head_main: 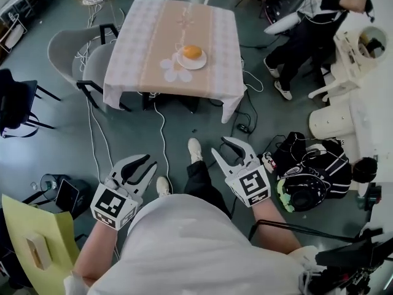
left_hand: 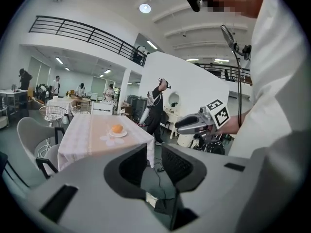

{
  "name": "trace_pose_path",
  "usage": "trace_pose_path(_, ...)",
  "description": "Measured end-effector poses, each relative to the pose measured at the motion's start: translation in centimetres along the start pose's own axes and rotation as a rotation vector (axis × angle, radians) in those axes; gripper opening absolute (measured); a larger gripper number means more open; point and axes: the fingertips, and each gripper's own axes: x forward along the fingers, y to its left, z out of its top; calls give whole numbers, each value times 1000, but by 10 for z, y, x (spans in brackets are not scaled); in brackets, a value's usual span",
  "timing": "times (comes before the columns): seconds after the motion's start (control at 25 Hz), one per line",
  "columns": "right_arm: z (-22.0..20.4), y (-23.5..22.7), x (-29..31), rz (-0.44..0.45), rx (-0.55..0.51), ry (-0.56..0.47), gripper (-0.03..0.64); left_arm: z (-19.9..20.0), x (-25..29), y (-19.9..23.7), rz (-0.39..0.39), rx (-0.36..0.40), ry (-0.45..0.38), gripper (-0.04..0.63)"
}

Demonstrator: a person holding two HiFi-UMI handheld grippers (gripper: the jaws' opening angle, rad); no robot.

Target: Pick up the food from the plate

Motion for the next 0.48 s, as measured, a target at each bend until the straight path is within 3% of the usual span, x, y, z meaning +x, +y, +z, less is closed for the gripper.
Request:
trace_pose_path(0.16, -3, -41, 43, 63, -22, -6, 132, 15, 34, 31, 58, -5, -4, 95)
trace_pose_path(0.48, 3, -169, 145, 166, -105, 1, 149, 76, 122, 76, 136, -41, -14, 95)
